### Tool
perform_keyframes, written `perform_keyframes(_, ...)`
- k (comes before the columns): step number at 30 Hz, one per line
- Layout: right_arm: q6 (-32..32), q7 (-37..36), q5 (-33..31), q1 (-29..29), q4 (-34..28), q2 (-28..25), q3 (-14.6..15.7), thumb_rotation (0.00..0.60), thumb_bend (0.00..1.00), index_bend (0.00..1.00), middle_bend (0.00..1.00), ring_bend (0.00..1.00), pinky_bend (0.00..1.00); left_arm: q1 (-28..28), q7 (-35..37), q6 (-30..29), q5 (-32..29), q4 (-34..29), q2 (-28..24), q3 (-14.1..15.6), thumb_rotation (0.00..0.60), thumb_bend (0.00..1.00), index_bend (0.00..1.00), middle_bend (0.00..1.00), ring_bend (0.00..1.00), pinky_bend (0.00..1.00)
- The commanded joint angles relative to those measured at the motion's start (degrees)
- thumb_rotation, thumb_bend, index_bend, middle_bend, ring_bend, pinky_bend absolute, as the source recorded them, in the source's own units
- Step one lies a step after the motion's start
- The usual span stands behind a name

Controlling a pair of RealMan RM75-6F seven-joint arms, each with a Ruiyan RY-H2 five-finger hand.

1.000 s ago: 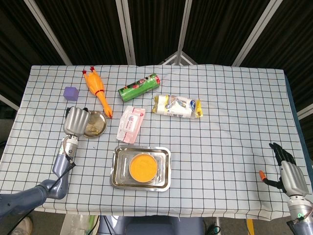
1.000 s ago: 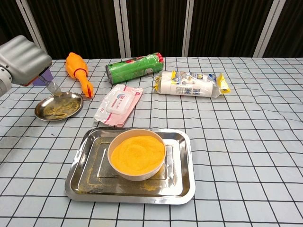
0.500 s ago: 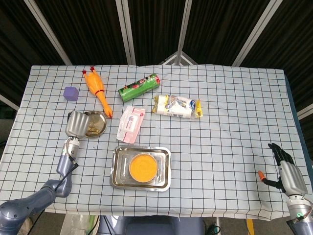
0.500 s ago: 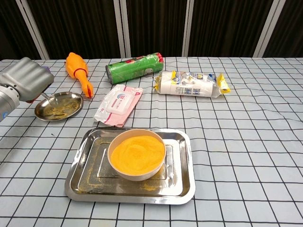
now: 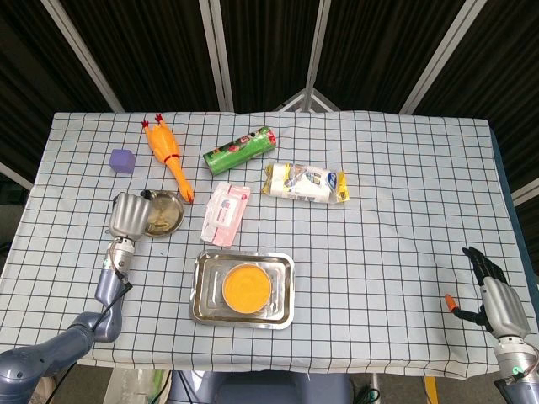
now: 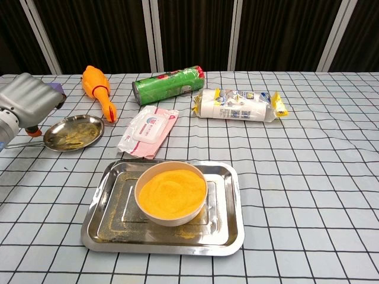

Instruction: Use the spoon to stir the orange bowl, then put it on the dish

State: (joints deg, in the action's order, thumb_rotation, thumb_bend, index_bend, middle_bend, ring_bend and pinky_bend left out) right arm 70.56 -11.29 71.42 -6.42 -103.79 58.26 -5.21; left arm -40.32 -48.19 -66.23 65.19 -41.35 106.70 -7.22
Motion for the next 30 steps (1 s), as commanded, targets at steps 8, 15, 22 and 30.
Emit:
perform_keyframes(8, 0.5, -0.3, 0.4, 0.3, 0.1, 0.0, 0.0, 0.600, 0.40, 0.00, 0.00, 0.00, 0.00, 1.4, -1.3, -3.6, 0.9, -8.0, -3.9, -2.1, 0.600, 0.22, 0.31, 1.00, 0.96, 0.98)
perform_keyframes(15, 0.8, -0.3, 0.7, 0.4, 0.0, -0.1, 0.1, 0.600, 0.40, 0.00, 0.00, 0.00, 0.00, 3.7, 0.2, -7.5, 2.1, -15.8, -8.6, -2.9, 0.600, 0.22, 0.28, 0.95, 0.90, 0.95)
perform_keyframes(22, 0.9, 0.3, 1.7, 0.5, 0.4, -0.1, 0.6, 0.600, 0.40, 0.00, 0.00, 0.00, 0.00, 10.1, 7.8, -15.2, 4.6, -29.6, -16.0, -2.1, 0.600, 0.21, 0.15, 0.42, 0.44, 0.51)
perform_keyframes(30, 2.3, 3.0, 3.2, 0.6, 1.8, 0.2, 1.0, 0.600, 0.40, 0.00, 0.00, 0.00, 0.00, 21.4, 18.4, -20.8, 8.5, -51.8, -29.6, 5.7, 0.600, 0.09, 0.00, 0.00, 0.00, 0.00)
